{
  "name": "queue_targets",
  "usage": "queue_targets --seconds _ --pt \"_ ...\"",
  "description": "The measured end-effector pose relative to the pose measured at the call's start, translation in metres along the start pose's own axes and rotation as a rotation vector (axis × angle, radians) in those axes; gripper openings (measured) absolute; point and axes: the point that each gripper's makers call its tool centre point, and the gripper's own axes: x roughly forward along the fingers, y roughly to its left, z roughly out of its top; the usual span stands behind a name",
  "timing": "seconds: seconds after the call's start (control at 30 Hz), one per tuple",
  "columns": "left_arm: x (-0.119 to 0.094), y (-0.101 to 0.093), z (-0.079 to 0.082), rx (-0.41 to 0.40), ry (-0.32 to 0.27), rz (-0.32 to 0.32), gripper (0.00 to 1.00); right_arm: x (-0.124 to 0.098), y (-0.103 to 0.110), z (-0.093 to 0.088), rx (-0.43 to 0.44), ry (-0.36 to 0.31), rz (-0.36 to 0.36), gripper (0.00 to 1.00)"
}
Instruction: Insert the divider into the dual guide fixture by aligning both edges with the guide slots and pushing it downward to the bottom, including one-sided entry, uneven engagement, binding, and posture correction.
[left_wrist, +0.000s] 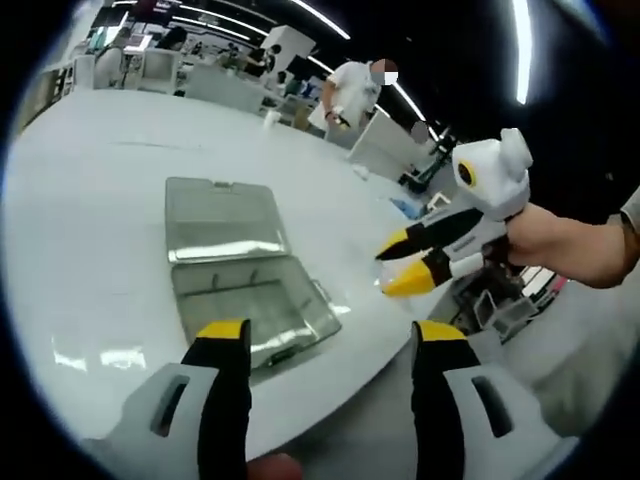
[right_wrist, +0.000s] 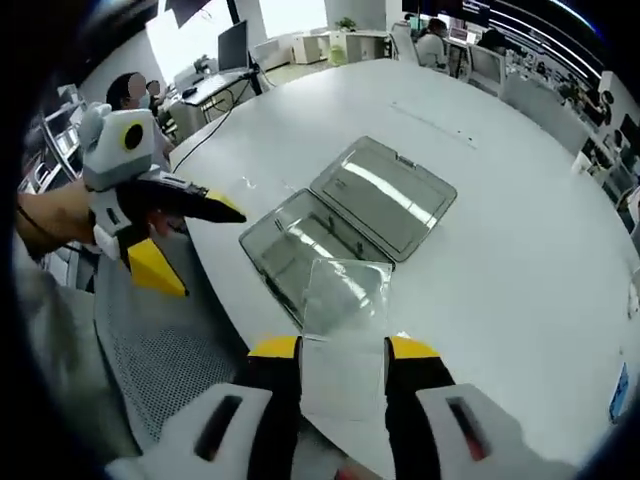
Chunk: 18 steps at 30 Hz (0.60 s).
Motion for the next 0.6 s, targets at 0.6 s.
queue_targets --seconds 0.6 --pt "0.002 -0.005 0.009 -0.179 -0.108 -0.028 0.44 -0.008 0.039 0.022 -0.065 -0.031 0.046 0.28"
